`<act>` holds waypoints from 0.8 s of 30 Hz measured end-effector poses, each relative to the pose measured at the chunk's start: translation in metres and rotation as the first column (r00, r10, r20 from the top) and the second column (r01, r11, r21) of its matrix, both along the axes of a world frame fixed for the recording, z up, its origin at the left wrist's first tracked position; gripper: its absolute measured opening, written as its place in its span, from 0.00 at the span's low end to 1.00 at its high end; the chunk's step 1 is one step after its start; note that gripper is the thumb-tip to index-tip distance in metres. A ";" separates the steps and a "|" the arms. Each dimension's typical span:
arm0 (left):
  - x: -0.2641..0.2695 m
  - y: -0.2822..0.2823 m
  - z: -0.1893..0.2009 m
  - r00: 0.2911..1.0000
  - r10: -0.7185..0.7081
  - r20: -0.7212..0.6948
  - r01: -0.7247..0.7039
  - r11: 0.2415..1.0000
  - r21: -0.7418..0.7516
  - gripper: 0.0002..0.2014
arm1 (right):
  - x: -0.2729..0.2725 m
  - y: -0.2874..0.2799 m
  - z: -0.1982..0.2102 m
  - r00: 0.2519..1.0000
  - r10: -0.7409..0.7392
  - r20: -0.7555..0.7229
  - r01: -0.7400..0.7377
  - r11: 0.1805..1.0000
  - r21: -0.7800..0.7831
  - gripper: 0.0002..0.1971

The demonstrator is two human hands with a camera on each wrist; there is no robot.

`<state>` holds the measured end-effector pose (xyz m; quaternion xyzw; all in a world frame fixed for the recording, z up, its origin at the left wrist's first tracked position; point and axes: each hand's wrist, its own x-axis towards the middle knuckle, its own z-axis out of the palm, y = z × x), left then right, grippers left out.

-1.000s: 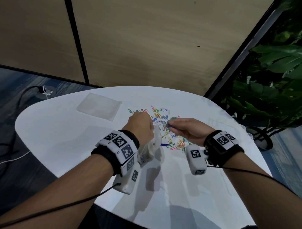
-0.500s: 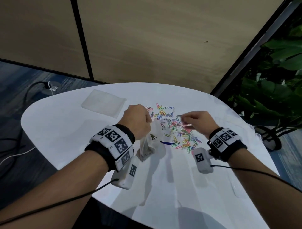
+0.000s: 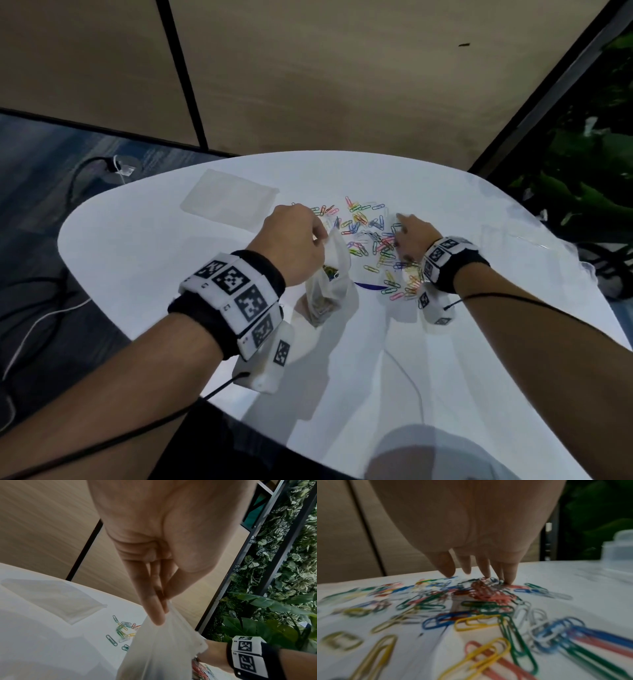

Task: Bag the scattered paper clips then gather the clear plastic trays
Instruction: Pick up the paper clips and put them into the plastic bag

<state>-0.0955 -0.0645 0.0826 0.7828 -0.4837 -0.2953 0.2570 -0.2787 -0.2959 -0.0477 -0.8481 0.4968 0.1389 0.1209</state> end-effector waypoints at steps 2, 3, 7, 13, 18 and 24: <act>0.000 -0.001 0.001 1.000 -0.008 0.003 0.008 1.000 0.006 0.11 | 0.002 0.010 0.000 0.996 0.083 -0.044 -0.084 0.996 -0.016 0.18; 0.000 0.000 0.001 1.000 -0.013 0.003 0.013 1.000 0.009 0.12 | 0.001 0.015 -0.001 0.993 0.106 -0.045 -0.109 0.992 -0.057 0.18; -0.003 0.002 0.003 0.999 -0.034 0.020 0.034 0.999 0.019 0.13 | -0.004 0.032 0.004 0.983 0.133 -0.123 -0.156 0.967 -0.200 0.13; 0.000 0.004 0.006 0.999 -0.033 0.022 0.033 0.999 0.032 0.14 | -0.031 0.028 0.014 0.922 -0.256 0.292 0.276 0.961 -0.031 0.07; -0.004 0.002 0.005 0.999 -0.041 0.015 0.040 0.999 0.035 0.13 | -0.032 0.057 0.065 0.234 -0.808 0.540 0.260 0.587 0.767 0.10; -0.012 -0.002 0.007 0.996 -0.081 0.025 0.079 0.995 0.055 0.16 | -0.008 0.118 0.104 0.239 -0.872 0.428 -0.063 0.426 0.903 0.12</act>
